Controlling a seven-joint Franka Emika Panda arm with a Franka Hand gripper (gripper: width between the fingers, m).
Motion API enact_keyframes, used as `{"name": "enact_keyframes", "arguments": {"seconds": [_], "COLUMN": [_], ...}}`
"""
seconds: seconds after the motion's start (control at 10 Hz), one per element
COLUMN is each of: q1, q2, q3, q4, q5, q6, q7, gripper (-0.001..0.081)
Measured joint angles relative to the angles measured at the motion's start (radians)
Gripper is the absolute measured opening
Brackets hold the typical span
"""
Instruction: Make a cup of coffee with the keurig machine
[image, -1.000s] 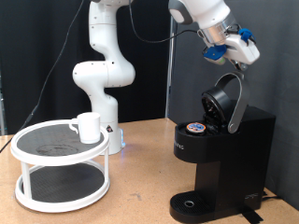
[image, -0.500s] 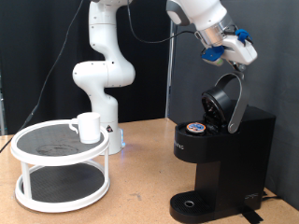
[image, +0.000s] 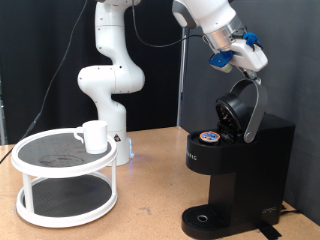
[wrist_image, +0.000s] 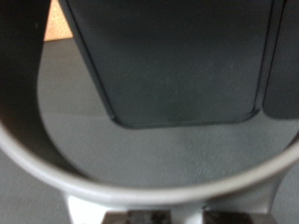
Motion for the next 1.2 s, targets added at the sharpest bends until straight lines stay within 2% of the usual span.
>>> {"name": "enact_keyframes", "arguments": {"seconds": [0.2, 0.4, 0.6, 0.9, 1.2], "q1": [0.0, 0.0, 0.001, 0.003, 0.003], "q2": [-0.011, -0.026, -0.031, -0.02, -0.005], "q3": [-0.019, -0.032, -0.014, 0.04, 0.066], "q4": [0.01, 0.03, 0.033, 0.024, 0.015], "q5": [0.085, 0.117, 0.074, 0.014, 0.007], "q6": [-0.009, -0.041, -0.033, 0.032, 0.051], "q7": [-0.05, -0.069, -0.045, 0.018, 0.025], "gripper": [0.0, 0.0, 0.0, 0.0, 0.0]}}
